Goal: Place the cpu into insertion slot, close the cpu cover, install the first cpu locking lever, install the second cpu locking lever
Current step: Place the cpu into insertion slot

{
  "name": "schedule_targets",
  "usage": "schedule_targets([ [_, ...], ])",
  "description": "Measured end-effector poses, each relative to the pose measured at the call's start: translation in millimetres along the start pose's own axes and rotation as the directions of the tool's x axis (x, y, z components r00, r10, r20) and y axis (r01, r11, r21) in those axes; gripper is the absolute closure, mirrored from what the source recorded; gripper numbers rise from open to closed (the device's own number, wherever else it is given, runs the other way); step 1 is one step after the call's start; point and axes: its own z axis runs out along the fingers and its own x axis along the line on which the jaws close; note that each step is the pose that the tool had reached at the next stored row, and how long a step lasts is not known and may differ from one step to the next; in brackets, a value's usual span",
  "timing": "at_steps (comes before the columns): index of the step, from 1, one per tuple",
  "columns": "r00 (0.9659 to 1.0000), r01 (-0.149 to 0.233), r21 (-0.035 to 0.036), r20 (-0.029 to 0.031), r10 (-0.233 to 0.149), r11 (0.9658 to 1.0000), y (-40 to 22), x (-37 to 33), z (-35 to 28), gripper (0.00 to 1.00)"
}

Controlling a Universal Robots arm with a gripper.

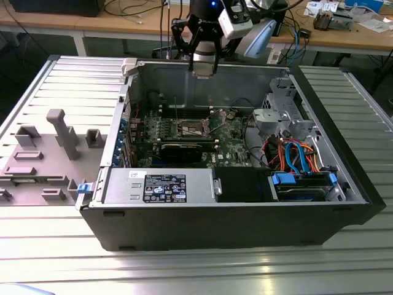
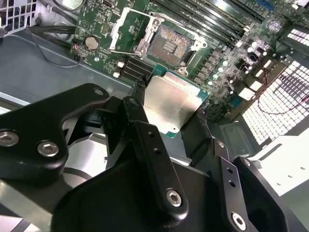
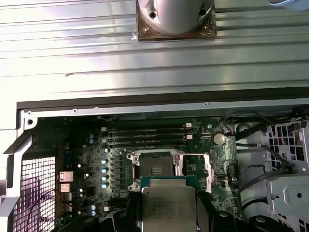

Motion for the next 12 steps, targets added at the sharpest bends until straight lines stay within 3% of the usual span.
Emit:
schedule_targets([
  [5,0.9995,-0.031,-0.0009,0.0029,0.031,0.9995,0.4,2.1,1.3,0.45],
  [8,0.9976,-0.069,-0.0015,0.0061,0.069,0.9976,0.7,2.2,2.5,0.45],
  [9,0.9956,-0.094,-0.0019,0.0081,0.094,0.9956,0.6,2.2,3.0,0.45],
  [12,0.9952,-0.098,-0.0023,0.0086,0.098,0.9952,0.6,2.2,3.1,0.45],
])
